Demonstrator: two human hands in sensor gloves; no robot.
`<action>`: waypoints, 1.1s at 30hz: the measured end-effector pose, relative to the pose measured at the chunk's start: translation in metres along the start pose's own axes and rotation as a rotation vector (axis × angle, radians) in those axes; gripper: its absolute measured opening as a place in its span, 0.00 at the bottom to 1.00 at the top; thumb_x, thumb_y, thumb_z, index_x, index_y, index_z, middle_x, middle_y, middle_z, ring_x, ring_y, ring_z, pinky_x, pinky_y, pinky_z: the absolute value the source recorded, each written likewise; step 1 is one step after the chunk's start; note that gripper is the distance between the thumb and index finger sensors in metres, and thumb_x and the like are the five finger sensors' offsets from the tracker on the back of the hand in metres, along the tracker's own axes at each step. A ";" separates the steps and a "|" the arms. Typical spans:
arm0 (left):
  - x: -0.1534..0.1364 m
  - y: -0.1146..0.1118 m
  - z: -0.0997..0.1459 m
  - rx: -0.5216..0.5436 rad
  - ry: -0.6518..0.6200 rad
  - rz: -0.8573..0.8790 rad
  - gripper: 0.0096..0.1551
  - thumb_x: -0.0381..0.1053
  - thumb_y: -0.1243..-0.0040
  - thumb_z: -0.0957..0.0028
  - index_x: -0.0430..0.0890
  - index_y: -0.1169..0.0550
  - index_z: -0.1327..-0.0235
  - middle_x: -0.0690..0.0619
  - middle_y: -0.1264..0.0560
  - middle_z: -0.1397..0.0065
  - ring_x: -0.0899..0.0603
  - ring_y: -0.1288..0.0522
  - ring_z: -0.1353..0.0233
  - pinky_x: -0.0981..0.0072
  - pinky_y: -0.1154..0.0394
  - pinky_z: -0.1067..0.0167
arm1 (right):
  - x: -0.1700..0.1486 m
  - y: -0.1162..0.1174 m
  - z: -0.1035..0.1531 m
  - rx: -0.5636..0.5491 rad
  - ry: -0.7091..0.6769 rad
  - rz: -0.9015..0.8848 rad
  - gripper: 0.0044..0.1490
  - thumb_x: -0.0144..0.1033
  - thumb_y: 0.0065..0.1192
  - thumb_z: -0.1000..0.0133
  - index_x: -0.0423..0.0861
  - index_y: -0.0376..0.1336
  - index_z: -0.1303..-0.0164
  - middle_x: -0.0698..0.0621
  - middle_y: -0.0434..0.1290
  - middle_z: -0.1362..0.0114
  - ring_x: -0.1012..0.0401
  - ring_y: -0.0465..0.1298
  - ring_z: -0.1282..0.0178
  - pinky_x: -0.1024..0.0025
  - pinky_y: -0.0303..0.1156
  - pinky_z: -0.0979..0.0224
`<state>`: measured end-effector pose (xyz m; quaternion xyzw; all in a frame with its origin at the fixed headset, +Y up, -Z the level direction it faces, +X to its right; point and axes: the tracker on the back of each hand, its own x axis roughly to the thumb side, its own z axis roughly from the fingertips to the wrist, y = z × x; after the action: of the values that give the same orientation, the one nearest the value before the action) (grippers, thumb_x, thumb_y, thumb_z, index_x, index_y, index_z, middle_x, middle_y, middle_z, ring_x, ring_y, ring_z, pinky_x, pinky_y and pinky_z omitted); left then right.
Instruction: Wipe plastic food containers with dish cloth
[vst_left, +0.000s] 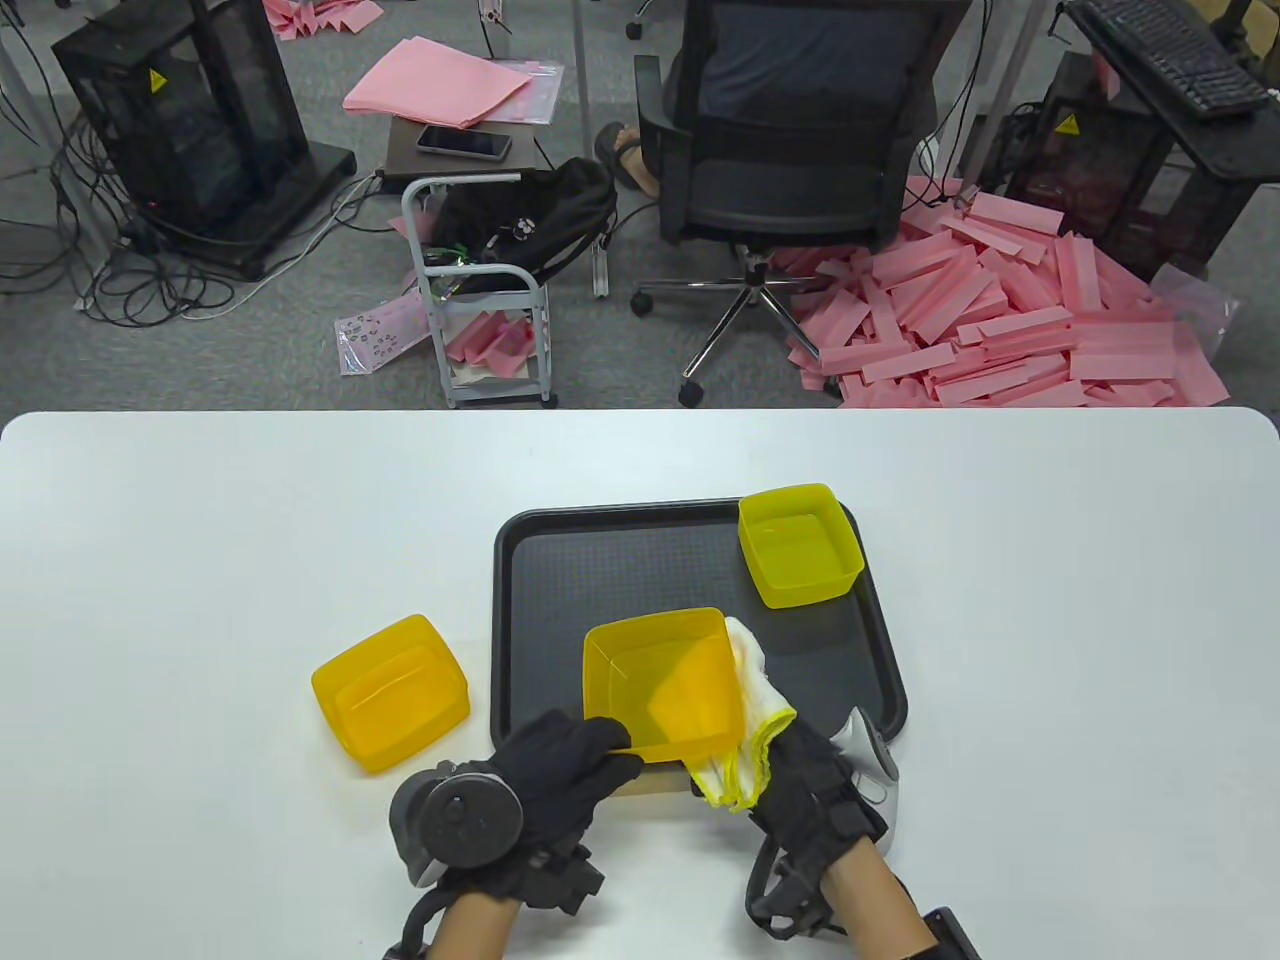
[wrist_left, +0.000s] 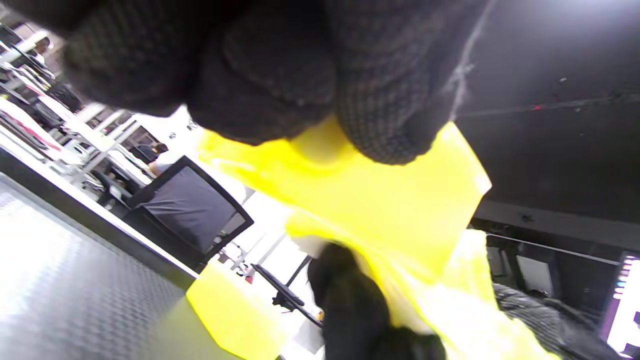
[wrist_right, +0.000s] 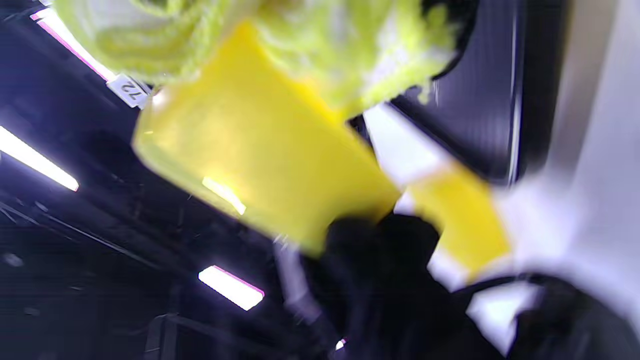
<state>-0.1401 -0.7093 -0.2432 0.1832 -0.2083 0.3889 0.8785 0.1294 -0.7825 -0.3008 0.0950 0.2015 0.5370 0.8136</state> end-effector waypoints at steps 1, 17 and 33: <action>0.000 0.000 0.000 0.010 0.006 0.008 0.23 0.60 0.28 0.58 0.48 0.12 0.56 0.51 0.13 0.69 0.41 0.16 0.63 0.51 0.19 0.64 | 0.007 -0.002 0.001 -0.065 -0.023 0.113 0.40 0.52 0.35 0.29 0.44 0.35 0.14 0.44 0.61 0.21 0.46 0.72 0.35 0.57 0.76 0.37; -0.001 0.003 0.001 0.046 0.100 -0.050 0.22 0.57 0.33 0.53 0.46 0.13 0.54 0.52 0.13 0.70 0.42 0.16 0.64 0.52 0.19 0.66 | 0.044 0.043 0.044 -0.403 -0.624 1.202 0.39 0.51 0.62 0.39 0.47 0.50 0.24 0.48 0.71 0.35 0.48 0.78 0.46 0.59 0.81 0.49; -0.004 0.000 0.002 0.039 0.195 0.100 0.25 0.54 0.43 0.49 0.43 0.15 0.47 0.51 0.12 0.67 0.42 0.15 0.62 0.52 0.18 0.66 | 0.018 0.100 0.042 -0.192 -0.724 1.596 0.40 0.55 0.65 0.40 0.48 0.51 0.26 0.51 0.72 0.39 0.52 0.80 0.49 0.63 0.82 0.52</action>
<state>-0.1430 -0.7131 -0.2435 0.1508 -0.1230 0.4521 0.8705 0.0698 -0.7235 -0.2302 0.3028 -0.2412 0.8968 0.2142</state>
